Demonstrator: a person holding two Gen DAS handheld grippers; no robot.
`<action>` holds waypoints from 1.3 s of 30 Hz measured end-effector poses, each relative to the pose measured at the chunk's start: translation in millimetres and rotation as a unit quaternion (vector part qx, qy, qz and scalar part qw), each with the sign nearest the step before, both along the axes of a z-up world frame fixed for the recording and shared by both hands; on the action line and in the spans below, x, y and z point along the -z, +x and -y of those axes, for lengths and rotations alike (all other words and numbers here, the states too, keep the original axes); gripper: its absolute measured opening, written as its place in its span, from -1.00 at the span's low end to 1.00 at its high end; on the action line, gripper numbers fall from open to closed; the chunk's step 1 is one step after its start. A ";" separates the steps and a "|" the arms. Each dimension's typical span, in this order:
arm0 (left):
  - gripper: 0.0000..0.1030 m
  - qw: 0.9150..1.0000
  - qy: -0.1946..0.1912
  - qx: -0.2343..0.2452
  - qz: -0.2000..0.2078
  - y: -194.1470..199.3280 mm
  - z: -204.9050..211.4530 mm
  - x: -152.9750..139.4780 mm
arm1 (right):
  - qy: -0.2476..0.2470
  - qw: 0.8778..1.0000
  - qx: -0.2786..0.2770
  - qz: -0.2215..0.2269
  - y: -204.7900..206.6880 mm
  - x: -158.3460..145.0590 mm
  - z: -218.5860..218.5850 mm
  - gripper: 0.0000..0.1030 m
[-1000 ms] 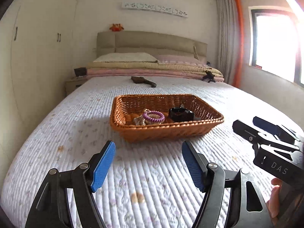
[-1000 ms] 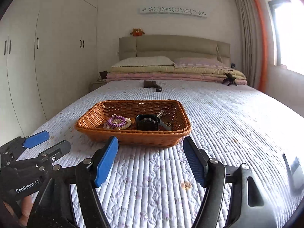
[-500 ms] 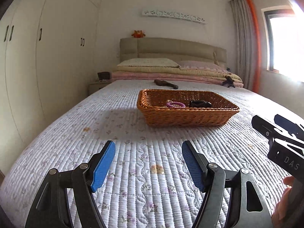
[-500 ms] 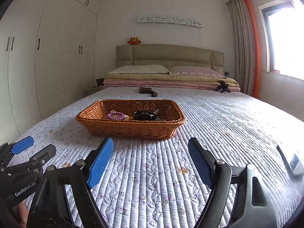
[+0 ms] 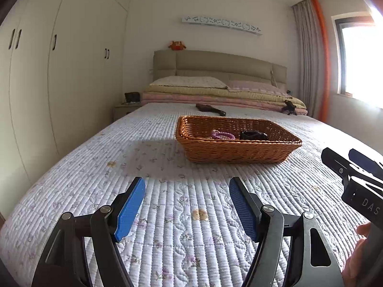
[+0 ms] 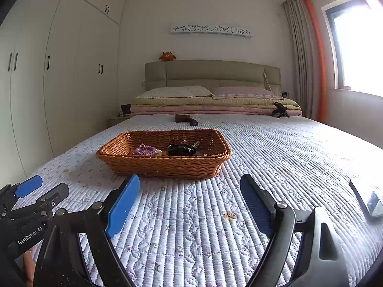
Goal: Organize jewelry
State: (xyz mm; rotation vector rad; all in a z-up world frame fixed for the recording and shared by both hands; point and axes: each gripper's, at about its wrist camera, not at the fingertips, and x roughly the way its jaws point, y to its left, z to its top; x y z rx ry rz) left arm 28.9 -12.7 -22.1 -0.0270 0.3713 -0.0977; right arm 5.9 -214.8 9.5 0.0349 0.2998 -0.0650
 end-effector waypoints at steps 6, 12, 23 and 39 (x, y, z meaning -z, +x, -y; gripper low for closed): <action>0.43 1.000 0.009 0.000 0.009 -3.9 3.6 -0.8 | -0.006 1.000 0.000 0.002 -0.1 0.6 -3.0 0.71; 0.43 1.000 0.008 -0.001 0.004 -2.4 4.3 -1.1 | -0.007 1.000 -0.001 0.003 -0.3 1.2 -4.1 0.72; 0.43 1.000 0.010 -0.001 0.001 -1.8 6.2 -1.1 | -0.007 1.000 -0.001 0.000 1.5 1.7 -6.4 0.79; 0.44 1.000 0.007 -0.004 -0.001 -0.8 5.4 -0.9 | -0.004 1.000 -0.001 -0.003 3.4 1.2 -9.1 0.79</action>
